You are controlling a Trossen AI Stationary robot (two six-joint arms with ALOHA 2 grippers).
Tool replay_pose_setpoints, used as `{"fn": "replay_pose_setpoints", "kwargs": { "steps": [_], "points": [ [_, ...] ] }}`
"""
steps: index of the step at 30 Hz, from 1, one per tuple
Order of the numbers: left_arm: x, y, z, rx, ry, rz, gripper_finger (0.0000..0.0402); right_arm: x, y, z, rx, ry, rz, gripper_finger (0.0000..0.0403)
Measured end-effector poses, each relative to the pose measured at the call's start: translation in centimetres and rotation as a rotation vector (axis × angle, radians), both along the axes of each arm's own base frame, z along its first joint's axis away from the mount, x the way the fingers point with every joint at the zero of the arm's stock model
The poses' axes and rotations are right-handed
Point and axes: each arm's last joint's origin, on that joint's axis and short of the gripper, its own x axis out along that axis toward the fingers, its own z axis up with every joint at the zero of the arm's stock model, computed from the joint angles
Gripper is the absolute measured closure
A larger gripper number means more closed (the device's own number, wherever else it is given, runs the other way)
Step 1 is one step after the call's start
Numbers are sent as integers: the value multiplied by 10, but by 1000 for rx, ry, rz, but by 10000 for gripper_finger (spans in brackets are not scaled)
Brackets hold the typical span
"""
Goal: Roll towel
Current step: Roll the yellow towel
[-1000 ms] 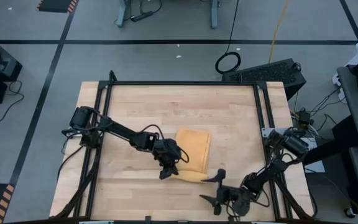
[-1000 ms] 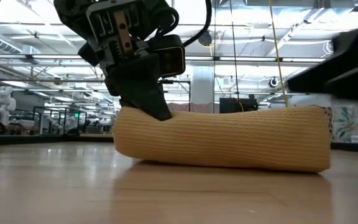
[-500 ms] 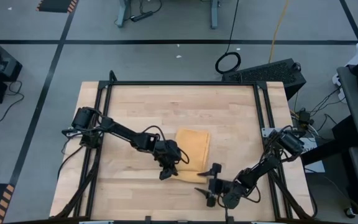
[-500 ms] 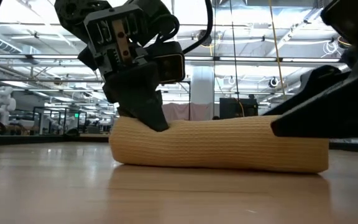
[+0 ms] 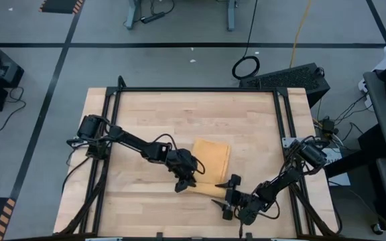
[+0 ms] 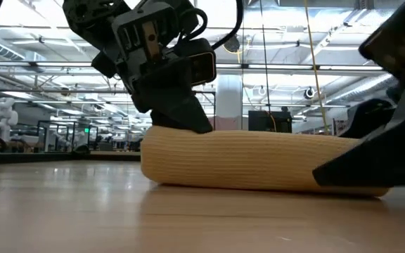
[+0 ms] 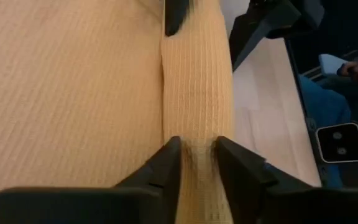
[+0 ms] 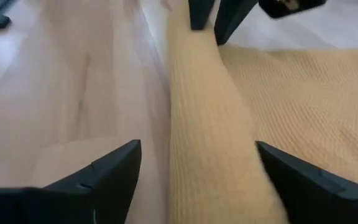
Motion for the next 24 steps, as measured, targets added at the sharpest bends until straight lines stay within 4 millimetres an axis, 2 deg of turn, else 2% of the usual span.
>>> {"fn": "replay_pose_setpoints", "kwargs": {
  "steps": [3, 6, 11, 13, 16, 18, 21, 24],
  "points": [
    [0, 1, 2, 4, -4, 8, 258, 0, 0, -9, 15, 2, -17, 123],
    [-1, 1, 6, 2, -10, 8, 223, 0, -1, -15, 29, -10, -44, 159],
    [-7, -4, 37, 27, -118, -22, 191, 0, -1, -17, 22, -12, -51, 230],
    [-14, -13, 50, 114, -174, -28, 190, 0, -1, -18, 14, -9, -45, 255],
    [-25, -36, 61, 342, -265, -30, 189, 0, 0, -18, 10, -2, -35, 282],
    [-32, -54, 58, 490, -298, -42, 189, 0, 0, -18, 10, 0, -33, 294],
    [-40, -81, 42, 673, -311, -58, 189, 0, 0, -18, 11, 3, -31, 301],
    [-47, -98, 24, 809, -291, -91, 189, -1, 0, -18, 12, 5, -29, 300]
  ]
}}
